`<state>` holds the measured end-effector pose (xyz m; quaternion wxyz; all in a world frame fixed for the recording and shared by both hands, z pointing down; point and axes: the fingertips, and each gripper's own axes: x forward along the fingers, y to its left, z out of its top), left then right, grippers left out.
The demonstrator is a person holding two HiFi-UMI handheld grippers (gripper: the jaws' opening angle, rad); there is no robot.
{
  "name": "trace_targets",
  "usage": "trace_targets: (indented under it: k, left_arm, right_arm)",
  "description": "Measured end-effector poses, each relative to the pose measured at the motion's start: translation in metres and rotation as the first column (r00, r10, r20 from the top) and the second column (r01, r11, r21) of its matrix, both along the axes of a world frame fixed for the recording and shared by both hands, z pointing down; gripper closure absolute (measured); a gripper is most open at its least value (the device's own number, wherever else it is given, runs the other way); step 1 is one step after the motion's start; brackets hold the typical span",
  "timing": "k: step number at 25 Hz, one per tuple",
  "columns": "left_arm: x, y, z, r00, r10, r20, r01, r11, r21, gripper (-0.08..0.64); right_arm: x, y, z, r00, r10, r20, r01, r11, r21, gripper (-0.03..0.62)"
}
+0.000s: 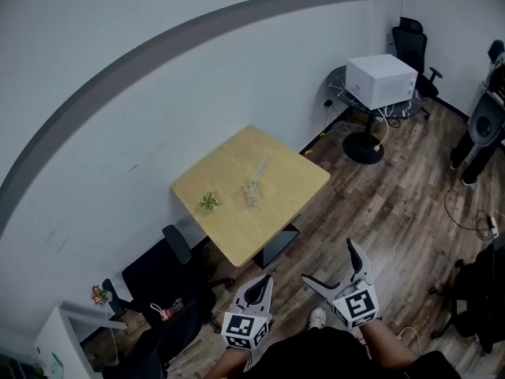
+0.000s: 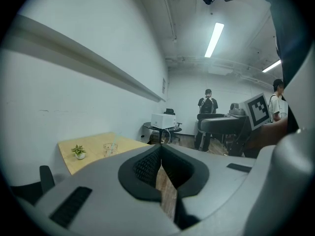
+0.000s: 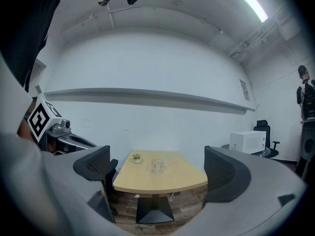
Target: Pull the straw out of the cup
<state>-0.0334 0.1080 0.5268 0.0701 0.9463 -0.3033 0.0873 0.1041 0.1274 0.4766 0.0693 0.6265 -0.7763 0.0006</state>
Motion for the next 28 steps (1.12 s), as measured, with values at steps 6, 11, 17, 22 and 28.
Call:
trace_targets:
  k: [6, 11, 17, 22, 28]
  left_arm:
    - [0.039, -0.021, -0.005, 1.0, -0.019, 0.019, 0.019, 1.0, 0.014, 0.54]
    - [0.057, -0.029, 0.0, 0.999, -0.034, 0.021, 0.034, 0.999, -0.007, 0.54]
    - [0.058, -0.05, 0.009, 0.997, -0.08, 0.017, 0.08, 0.996, -0.031, 0.54]
    - [0.047, -0.088, 0.015, 0.993, -0.12, 0.014, 0.12, 0.992, -0.042, 0.54]
    - [0.038, -0.143, 0.007, 0.993, -0.12, 0.011, 0.12, 0.993, -0.016, 0.54]
  right_arm:
    - [0.032, -0.03, 0.0, 0.998, -0.064, -0.006, 0.064, 0.998, -0.013, -0.003]
    - [0.045, -0.049, 0.003, 0.992, -0.121, -0.023, 0.12, 0.992, -0.032, -0.003]
    - [0.047, -0.076, 0.013, 0.986, -0.167, -0.029, 0.165, 0.984, -0.06, -0.003]
    - [0.038, -0.114, 0.02, 0.981, -0.192, -0.034, 0.188, 0.977, -0.105, -0.003]
    - [0.018, -0.177, 0.027, 0.976, -0.217, -0.009, 0.216, 0.972, -0.092, -0.003]
